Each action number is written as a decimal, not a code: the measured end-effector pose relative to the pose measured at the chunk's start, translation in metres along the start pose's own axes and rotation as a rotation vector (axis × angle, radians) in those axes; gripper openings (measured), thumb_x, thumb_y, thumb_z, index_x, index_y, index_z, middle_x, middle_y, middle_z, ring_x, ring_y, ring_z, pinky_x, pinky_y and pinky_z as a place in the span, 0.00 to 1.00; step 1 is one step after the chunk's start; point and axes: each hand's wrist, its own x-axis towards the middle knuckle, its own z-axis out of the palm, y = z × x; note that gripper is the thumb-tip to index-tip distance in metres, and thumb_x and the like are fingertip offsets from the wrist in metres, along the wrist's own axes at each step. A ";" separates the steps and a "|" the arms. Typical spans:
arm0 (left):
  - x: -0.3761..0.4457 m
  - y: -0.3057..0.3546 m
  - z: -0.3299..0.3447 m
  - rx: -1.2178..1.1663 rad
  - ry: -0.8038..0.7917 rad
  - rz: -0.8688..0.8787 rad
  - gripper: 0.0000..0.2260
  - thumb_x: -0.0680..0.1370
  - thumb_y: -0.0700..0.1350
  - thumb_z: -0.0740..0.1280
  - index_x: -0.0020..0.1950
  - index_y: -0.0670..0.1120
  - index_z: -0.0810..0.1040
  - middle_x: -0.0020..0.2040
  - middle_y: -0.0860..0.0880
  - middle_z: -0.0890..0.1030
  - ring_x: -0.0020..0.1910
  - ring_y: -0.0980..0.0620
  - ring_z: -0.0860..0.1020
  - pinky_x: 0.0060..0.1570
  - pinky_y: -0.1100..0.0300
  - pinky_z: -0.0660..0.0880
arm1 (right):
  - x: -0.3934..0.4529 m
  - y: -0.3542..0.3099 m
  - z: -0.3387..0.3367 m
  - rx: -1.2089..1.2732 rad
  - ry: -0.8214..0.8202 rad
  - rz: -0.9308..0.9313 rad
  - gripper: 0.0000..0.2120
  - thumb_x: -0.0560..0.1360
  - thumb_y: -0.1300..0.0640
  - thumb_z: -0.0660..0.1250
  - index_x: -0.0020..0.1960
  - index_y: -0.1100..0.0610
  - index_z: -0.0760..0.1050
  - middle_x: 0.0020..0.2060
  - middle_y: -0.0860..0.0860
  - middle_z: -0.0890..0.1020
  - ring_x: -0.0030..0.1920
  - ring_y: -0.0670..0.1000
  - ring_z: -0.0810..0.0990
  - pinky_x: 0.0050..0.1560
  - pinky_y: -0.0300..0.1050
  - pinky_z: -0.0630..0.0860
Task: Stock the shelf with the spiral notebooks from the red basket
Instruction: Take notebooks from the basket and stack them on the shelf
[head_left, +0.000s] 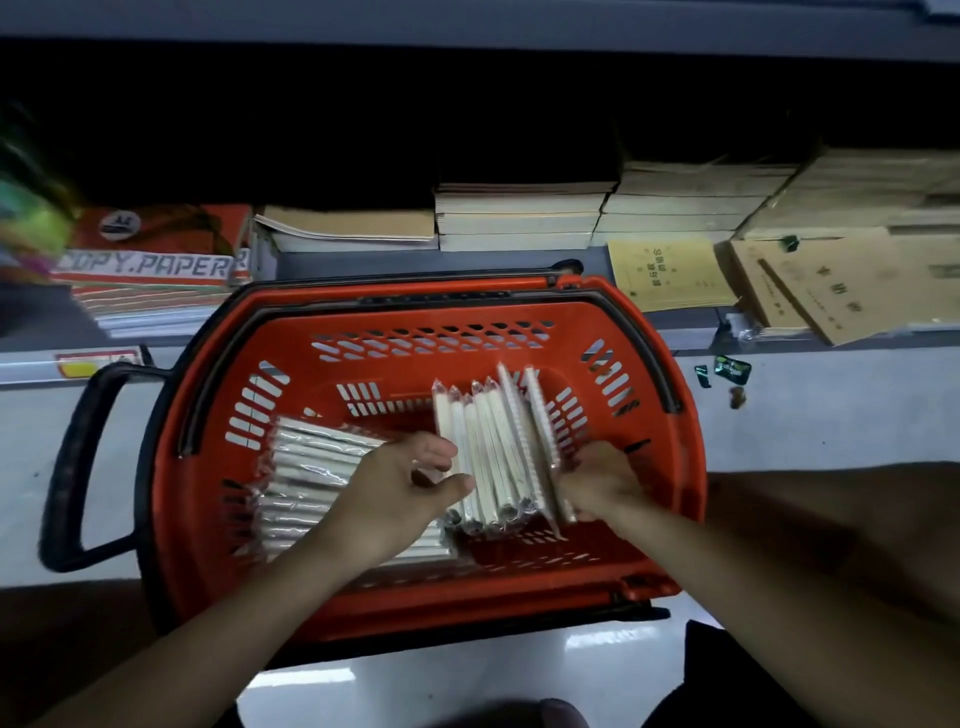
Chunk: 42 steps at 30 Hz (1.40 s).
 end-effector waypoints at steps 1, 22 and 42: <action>0.000 0.000 0.002 0.008 -0.008 0.002 0.11 0.74 0.52 0.75 0.55 0.55 0.79 0.53 0.56 0.82 0.54 0.62 0.80 0.49 0.72 0.71 | -0.002 -0.002 0.000 -0.187 0.099 -0.094 0.08 0.77 0.61 0.65 0.50 0.63 0.82 0.49 0.60 0.85 0.50 0.60 0.85 0.50 0.48 0.82; -0.052 0.095 0.020 -0.839 -0.297 -0.061 0.15 0.75 0.59 0.69 0.57 0.53 0.82 0.54 0.50 0.83 0.55 0.48 0.80 0.58 0.48 0.76 | -0.170 -0.064 -0.087 -0.178 0.483 -0.620 0.10 0.75 0.49 0.69 0.41 0.56 0.81 0.27 0.50 0.81 0.32 0.50 0.80 0.31 0.43 0.74; -0.091 0.140 -0.074 -1.039 -0.044 0.282 0.17 0.80 0.46 0.65 0.67 0.41 0.74 0.54 0.39 0.86 0.41 0.37 0.84 0.22 0.55 0.78 | -0.204 -0.080 -0.107 1.057 -0.006 -0.669 0.09 0.81 0.62 0.64 0.58 0.58 0.80 0.42 0.58 0.87 0.28 0.54 0.78 0.29 0.42 0.79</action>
